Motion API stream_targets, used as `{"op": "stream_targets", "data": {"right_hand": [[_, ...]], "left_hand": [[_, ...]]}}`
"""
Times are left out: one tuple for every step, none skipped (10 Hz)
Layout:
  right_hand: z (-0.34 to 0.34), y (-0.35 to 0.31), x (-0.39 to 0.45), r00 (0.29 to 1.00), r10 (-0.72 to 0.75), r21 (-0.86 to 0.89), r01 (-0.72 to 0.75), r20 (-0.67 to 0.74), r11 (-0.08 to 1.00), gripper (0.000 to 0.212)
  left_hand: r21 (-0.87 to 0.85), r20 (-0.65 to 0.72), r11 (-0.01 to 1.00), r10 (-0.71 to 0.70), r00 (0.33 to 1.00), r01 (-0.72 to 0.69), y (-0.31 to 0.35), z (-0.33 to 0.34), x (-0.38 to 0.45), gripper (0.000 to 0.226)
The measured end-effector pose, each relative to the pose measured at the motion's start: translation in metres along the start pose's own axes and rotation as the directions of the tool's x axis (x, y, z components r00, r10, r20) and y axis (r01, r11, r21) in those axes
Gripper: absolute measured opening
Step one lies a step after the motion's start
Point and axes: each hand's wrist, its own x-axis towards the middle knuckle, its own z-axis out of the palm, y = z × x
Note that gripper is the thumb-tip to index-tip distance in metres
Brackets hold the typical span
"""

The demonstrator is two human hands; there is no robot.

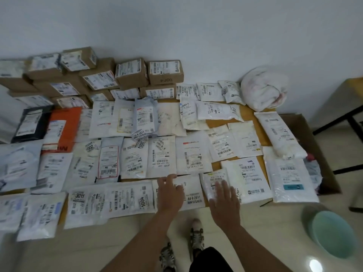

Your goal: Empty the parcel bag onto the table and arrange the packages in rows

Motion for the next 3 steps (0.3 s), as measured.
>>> {"op": "stream_targets", "data": {"right_hand": [[0.010,-0.001,0.008,0.999,0.008,0.002,-0.008,0.039,1.000,0.060],[0.002,-0.006,0.011,0.998,0.014,0.032,-0.016,0.057,0.999,0.066],[-0.010,-0.006,0.010,0.998,0.065,0.109,-0.066,0.015,0.992,0.073]], "left_hand": [[0.009,-0.004,1.000,0.016,1.000,-0.016,-0.006,-0.002,-0.007,0.036],[0.027,-0.002,0.999,0.038,0.999,-0.038,-0.006,0.003,-0.013,0.035],[0.014,-0.006,0.999,0.039,0.999,-0.038,0.000,0.013,-0.018,0.035]]}}
